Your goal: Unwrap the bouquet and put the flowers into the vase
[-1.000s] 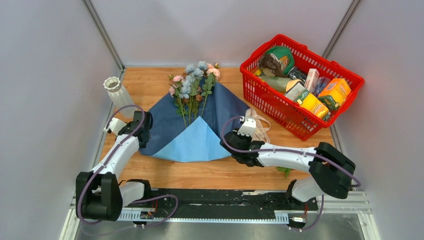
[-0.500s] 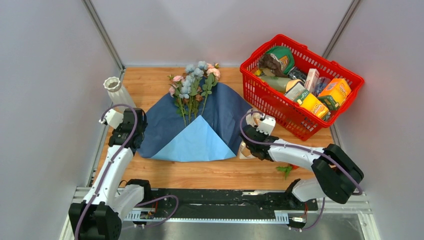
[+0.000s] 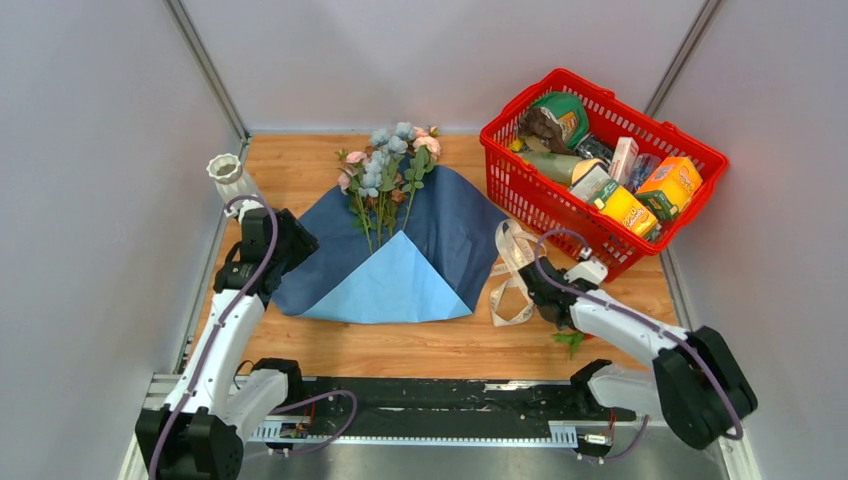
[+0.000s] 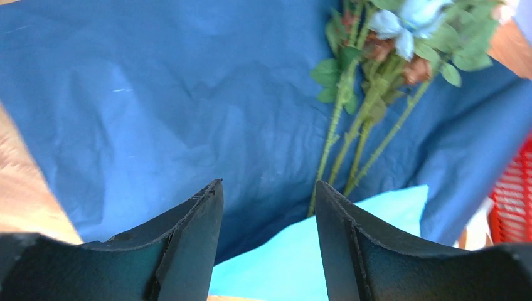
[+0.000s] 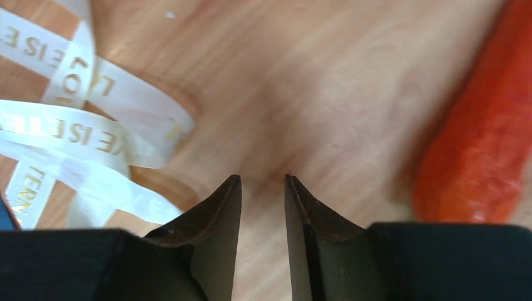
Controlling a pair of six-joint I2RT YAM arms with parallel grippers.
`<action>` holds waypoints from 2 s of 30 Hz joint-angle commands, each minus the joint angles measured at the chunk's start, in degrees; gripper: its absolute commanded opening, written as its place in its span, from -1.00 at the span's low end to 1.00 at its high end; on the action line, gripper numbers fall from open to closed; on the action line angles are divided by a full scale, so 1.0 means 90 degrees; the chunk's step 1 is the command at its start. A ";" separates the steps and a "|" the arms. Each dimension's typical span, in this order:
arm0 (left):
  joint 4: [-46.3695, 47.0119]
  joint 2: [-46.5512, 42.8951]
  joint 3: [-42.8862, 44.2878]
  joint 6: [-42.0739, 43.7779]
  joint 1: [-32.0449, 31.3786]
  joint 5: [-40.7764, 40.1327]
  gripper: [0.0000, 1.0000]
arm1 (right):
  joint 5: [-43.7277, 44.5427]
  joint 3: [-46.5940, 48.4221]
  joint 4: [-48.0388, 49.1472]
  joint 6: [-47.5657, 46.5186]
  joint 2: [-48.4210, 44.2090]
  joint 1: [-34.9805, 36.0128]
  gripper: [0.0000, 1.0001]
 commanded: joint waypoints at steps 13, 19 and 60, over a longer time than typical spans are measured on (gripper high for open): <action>0.0599 0.0035 -0.0271 0.1621 0.0041 0.2889 0.26 | -0.1647 -0.0348 0.1595 -0.3178 -0.3462 -0.0159 0.43; 0.0501 -0.0209 -0.0476 0.1670 0.0041 0.2967 0.26 | -0.1520 -0.0163 0.1625 -0.2995 -0.2447 -0.0159 0.49; 0.2776 0.1412 -0.1473 0.0850 -0.1004 0.3406 0.29 | -0.0940 0.0200 0.1240 -0.2698 -0.1974 -0.0120 -0.17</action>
